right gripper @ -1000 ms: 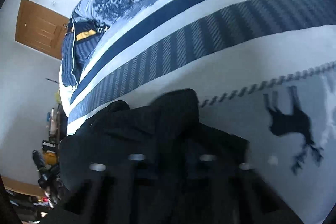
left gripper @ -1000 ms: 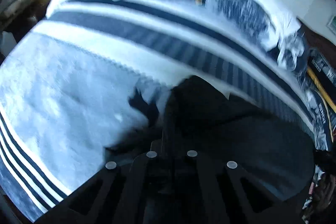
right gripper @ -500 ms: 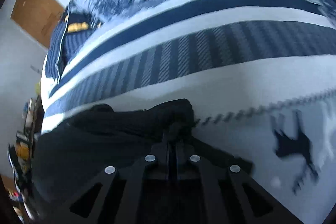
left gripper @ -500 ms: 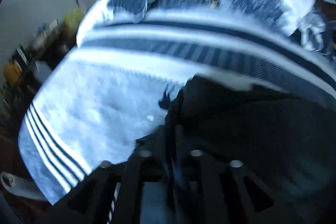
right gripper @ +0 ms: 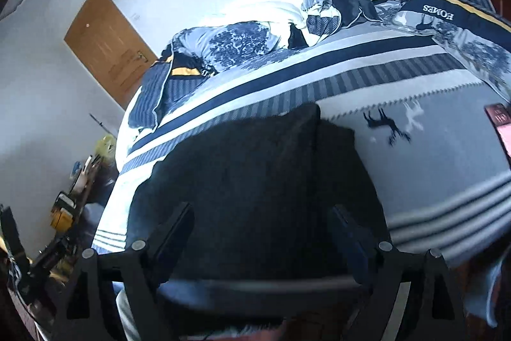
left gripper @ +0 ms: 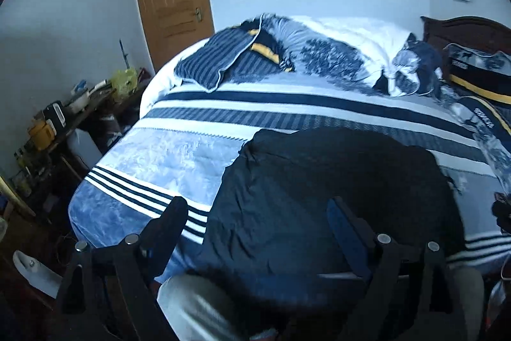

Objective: Fold large clothes
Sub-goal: 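Release the jacket and pull both tools back from it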

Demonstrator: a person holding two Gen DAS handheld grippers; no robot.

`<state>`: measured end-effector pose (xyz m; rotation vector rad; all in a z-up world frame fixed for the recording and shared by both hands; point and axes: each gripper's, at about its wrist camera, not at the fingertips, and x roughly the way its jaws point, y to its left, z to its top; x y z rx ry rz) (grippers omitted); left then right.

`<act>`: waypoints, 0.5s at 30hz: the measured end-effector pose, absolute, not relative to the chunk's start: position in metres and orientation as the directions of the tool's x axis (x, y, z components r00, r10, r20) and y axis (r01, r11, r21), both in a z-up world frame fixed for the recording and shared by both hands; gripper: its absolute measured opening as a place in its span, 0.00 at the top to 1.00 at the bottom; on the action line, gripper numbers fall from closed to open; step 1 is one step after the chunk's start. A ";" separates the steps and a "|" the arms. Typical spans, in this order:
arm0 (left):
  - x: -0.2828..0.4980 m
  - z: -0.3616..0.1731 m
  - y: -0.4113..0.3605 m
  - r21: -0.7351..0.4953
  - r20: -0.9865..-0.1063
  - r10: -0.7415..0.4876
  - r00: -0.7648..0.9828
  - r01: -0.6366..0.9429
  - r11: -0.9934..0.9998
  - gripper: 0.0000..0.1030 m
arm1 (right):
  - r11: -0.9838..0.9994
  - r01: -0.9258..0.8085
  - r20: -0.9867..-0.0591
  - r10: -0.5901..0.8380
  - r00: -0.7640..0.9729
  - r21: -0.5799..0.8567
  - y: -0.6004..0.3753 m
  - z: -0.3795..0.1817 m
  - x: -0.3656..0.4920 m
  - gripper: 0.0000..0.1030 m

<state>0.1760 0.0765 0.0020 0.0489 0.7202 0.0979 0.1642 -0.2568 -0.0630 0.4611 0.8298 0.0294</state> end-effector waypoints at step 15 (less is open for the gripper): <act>0.063 0.064 0.064 0.070 -0.559 0.051 0.828 -0.014 0.997 0.13 | 0.934 0.101 -0.621 0.144 0.771 0.343 -0.226 0.034 0.041 0.14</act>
